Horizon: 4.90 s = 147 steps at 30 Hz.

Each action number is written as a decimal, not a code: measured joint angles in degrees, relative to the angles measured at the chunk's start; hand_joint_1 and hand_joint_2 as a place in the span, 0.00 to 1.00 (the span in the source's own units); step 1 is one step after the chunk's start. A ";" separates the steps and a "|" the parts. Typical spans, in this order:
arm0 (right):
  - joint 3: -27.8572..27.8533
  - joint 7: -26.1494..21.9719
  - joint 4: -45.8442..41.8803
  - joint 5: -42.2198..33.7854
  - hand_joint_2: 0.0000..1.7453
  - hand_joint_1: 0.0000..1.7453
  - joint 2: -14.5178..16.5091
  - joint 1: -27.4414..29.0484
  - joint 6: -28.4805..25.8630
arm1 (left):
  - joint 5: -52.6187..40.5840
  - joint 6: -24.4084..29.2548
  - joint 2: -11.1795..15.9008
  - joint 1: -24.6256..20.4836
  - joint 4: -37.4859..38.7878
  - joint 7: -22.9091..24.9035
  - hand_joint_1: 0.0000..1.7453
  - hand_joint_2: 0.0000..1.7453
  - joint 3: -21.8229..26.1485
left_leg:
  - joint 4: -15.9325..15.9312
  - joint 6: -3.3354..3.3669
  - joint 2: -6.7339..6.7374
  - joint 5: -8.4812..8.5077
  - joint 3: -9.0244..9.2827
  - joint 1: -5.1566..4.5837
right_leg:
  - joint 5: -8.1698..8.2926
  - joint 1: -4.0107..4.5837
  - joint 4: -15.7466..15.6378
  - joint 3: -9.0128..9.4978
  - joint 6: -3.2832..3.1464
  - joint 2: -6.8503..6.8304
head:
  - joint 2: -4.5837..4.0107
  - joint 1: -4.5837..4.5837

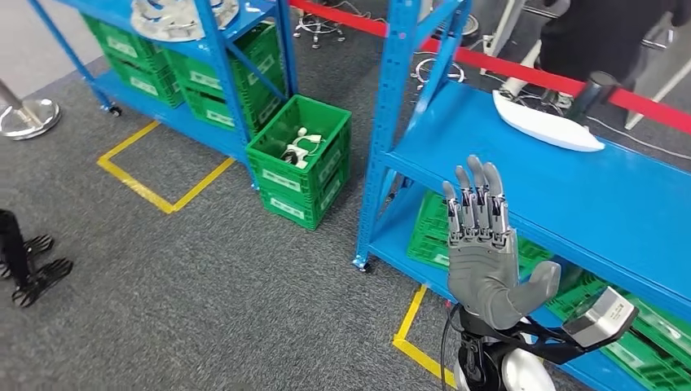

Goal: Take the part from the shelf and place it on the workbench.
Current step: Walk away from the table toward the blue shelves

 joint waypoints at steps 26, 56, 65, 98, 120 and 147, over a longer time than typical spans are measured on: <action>-0.03 0.43 -0.13 0.98 0.00 0.00 0.05 0.24 0.02 | -0.03 -0.03 -0.11 0.12 0.02 0.02 0.00 0.00 0.00 | 7.68 -1.64 -3.05 -2.14 -3.76 0.73 | 0.84 0.13 -0.22 -0.58 -1.94 2.39 | 0.00 0.17; -0.01 0.63 -0.59 1.56 0.00 0.00 0.22 0.27 -0.07 | -0.36 -0.08 -0.29 0.09 0.02 0.09 0.00 0.00 0.00 | 9.39 -2.02 -3.86 -2.59 -4.95 1.00 | 1.46 0.38 -1.27 -0.10 -2.20 2.54 | 0.00 0.84; 0.06 0.71 -0.64 1.91 0.00 0.00 0.22 0.07 0.21 | -0.39 -0.06 -0.28 -0.05 0.01 0.04 0.00 0.00 0.01 | 0.42 0.86 -3.22 0.15 -0.35 0.36 | -3.69 -0.12 4.56 -1.28 0.36 2.81 | 0.00 1.24; -0.03 -0.86 -0.48 -1.58 0.00 0.00 0.32 0.26 2.01 | -0.64 -0.08 -0.12 0.09 0.00 -0.07 0.00 0.00 0.00 | 0.68 -0.11 -4.59 -0.81 0.50 0.54 | -0.06 0.38 0.65 -0.48 -3.24 4.86 | 0.00 1.73; -0.43 -1.56 0.06 -2.01 0.00 0.00 0.58 0.63 2.21 | -0.69 -0.36 0.10 0.05 0.02 0.19 0.00 0.00 0.01 | -1.05 0.89 -6.37 1.73 0.39 -0.12 | -0.12 -0.65 1.09 0.00 0.76 6.22 | 0.00 3.19; -0.47 -1.82 0.48 -2.02 0.00 0.00 0.85 0.73 2.31 | -0.70 -0.36 0.29 0.05 0.00 0.22 0.00 0.00 0.01 | -2.04 2.62 -5.44 0.29 2.24 -1.30 | -4.50 0.45 14.73 -7.28 -0.25 5.83 | 0.00 2.16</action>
